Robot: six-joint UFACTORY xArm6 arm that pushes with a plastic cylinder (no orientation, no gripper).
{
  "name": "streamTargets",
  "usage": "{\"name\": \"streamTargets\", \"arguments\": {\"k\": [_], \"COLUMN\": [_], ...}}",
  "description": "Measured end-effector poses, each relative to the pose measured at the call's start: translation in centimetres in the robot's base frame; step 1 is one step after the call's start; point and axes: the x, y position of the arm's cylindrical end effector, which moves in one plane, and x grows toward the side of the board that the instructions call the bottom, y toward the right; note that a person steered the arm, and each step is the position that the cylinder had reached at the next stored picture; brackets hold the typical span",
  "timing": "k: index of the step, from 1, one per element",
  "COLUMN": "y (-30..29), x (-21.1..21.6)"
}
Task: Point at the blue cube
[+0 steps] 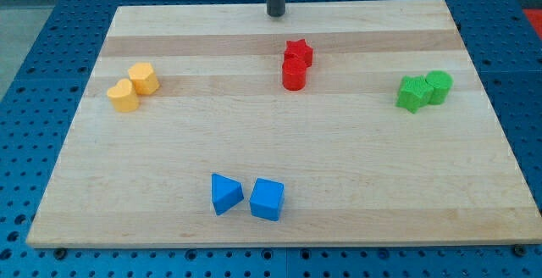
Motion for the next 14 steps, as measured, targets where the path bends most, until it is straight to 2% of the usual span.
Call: {"name": "streamTargets", "arguments": {"k": [1,2,4,5,6,7,8,10,14], "y": [0.0,-2.0,-8.9,-9.8,-7.2,-0.2,0.2,3.6,3.1], "x": [0.0,1.7,10.0,15.3,20.8,23.9,23.7,17.8,12.2]}}
